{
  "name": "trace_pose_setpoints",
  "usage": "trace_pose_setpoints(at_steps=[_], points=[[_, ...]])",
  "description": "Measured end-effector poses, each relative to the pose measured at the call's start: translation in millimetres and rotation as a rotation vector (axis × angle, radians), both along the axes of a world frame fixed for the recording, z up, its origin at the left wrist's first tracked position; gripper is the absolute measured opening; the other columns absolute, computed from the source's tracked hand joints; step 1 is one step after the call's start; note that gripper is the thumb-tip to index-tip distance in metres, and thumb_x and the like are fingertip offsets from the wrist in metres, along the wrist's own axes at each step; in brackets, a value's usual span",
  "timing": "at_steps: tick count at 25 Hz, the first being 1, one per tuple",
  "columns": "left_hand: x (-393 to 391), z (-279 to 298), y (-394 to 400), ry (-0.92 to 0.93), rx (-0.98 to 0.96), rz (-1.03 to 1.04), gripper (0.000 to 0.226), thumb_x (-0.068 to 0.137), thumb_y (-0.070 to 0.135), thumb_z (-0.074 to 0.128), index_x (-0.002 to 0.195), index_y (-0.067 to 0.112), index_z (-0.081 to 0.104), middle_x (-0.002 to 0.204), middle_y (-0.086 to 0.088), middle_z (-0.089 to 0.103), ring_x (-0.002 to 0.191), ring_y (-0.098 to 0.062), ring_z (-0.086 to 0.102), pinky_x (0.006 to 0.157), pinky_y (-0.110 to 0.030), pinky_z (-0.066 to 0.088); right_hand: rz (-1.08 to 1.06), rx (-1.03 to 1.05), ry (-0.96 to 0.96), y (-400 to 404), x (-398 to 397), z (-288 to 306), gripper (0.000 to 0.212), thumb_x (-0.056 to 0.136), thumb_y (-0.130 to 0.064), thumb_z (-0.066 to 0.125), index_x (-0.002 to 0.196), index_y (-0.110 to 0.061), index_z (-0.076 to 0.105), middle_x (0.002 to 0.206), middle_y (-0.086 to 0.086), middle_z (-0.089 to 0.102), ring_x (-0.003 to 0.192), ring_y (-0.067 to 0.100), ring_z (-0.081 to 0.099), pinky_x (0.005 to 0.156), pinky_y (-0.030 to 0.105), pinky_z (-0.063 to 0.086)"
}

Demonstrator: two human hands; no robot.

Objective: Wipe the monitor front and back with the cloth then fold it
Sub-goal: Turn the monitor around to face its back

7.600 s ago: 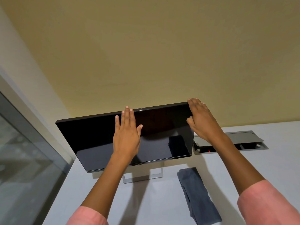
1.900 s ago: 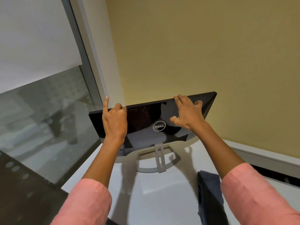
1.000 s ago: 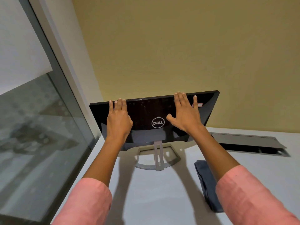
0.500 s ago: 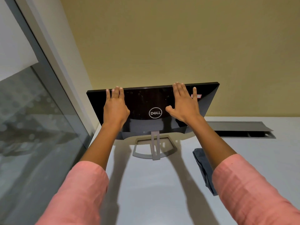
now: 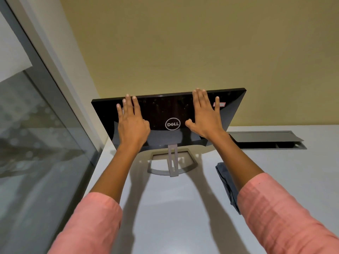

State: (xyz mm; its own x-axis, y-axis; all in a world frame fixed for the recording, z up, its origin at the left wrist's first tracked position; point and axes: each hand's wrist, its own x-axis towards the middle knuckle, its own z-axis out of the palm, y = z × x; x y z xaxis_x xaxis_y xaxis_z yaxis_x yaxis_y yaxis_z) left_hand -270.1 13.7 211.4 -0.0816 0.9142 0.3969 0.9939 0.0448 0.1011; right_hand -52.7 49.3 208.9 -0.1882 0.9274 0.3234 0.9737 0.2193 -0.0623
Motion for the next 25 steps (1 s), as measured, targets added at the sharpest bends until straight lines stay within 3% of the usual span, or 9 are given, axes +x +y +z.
trace_pose_setpoints(at_steps=[4, 7, 10, 13, 17, 22, 25], points=[[4, 6, 4, -0.064, -0.006, 0.011, 0.071, 0.092, 0.021, 0.045, 0.148, -0.001, 0.006, 0.155, -0.025, 0.002, 0.144, -0.034, -0.002, 0.116, -0.045, -0.007, 0.093, 0.041, 0.131, -13, 9, -22, 0.086, 0.086, -0.028, 0.05, 0.151, -0.015, -0.005, 0.158, 0.002, -0.012, 0.145, 0.018, -0.012, 0.114, 0.053, -0.004], [24, -2, -1, -0.097, 0.111, -0.026, 0.073, 0.091, 0.02, 0.048, 0.148, -0.001, 0.008, 0.155, -0.023, 0.001, 0.144, -0.034, -0.002, 0.115, -0.044, -0.009, 0.122, -0.085, 0.222, -47, 28, -88, 0.076, 0.09, -0.022, 0.044, 0.15, -0.021, -0.002, 0.159, 0.002, -0.009, 0.146, 0.019, -0.008, 0.117, 0.046, -0.004], [68, -28, -19, -0.158, 0.063, -0.129, 0.072, 0.095, 0.025, 0.047, 0.149, 0.003, 0.004, 0.157, -0.017, -0.003, 0.145, -0.031, -0.006, 0.115, -0.041, -0.01, 0.06, -0.389, 0.175, -83, 59, -170, 0.065, 0.09, -0.049, 0.011, 0.149, -0.024, -0.002, 0.159, 0.003, -0.005, 0.147, 0.021, -0.004, 0.116, 0.038, -0.007], [106, -61, -35, -0.146, -0.107, -0.192, 0.072, 0.098, 0.031, 0.041, 0.149, 0.008, -0.002, 0.157, -0.012, -0.009, 0.145, -0.027, -0.011, 0.116, -0.041, -0.01, -0.043, -0.529, 0.107, -99, 97, -219, 0.088, 0.077, -0.067, -0.008, 0.15, -0.02, 0.003, 0.159, 0.006, 0.002, 0.147, 0.023, 0.0, 0.116, 0.037, -0.004], [123, -90, -46, -0.085, -0.255, -0.249, 0.067, 0.1, 0.03, 0.035, 0.149, 0.012, -0.006, 0.156, -0.01, -0.015, 0.144, -0.026, -0.015, 0.115, -0.039, -0.013, -0.204, -0.626, 0.006, -95, 131, -237, 0.064, 0.099, -0.046, 0.028, 0.151, -0.018, 0.004, 0.159, 0.009, 0.004, 0.146, 0.027, 0.001, 0.116, 0.047, 0.006], [126, -103, -47, -0.044, -0.353, -0.269, 0.065, 0.1, 0.028, 0.035, 0.15, 0.013, -0.004, 0.157, -0.008, -0.016, 0.144, -0.024, -0.015, 0.117, -0.037, -0.01, -0.22, -0.681, -0.014, -78, 142, -253, 0.069, 0.098, -0.05, 0.028, 0.15, -0.021, -0.005, 0.159, 0.005, 0.0, 0.146, 0.026, 0.0, 0.115, 0.054, 0.007], [128, -107, -46, -0.029, -0.384, -0.244, 0.066, 0.1, 0.029, 0.035, 0.15, 0.013, -0.006, 0.156, -0.007, -0.017, 0.144, -0.024, -0.017, 0.117, -0.037, -0.011, -0.261, -0.645, -0.013, -68, 143, -257, 0.066, 0.096, -0.051, 0.032, 0.15, -0.03, 0.0, 0.159, -0.004, 0.003, 0.146, 0.019, 0.003, 0.108, 0.065, 0.012]])
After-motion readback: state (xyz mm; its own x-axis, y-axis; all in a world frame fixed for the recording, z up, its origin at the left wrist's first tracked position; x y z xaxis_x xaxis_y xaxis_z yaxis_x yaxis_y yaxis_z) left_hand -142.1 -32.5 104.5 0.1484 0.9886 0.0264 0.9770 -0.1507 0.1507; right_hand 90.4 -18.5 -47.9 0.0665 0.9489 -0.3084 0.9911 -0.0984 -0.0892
